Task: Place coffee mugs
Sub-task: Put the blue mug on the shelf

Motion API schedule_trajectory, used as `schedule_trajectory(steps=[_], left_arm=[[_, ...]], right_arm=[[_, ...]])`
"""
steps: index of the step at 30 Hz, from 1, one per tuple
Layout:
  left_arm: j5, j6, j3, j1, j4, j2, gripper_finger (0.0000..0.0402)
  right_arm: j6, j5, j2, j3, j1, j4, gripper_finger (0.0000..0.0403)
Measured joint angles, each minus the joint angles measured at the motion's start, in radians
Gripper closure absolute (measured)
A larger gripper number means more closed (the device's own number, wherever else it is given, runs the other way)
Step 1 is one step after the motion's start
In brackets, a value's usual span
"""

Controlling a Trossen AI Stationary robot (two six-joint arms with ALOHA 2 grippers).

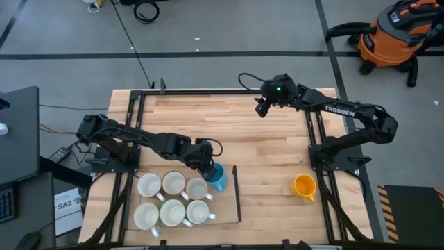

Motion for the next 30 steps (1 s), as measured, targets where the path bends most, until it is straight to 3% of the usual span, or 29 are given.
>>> schedule_trajectory(steps=[11,30], left_arm=[[-0.008,0.003,0.000,0.000,-0.007,0.003,0.0373],[-0.006,0.071,0.000,-0.004,0.034,0.001,0.0310]], right_arm=[[0.000,-0.041,0.000,0.000,0.000,0.050,0.0211],[0.000,-0.041,0.000,0.001,0.000,0.055,0.0211]])
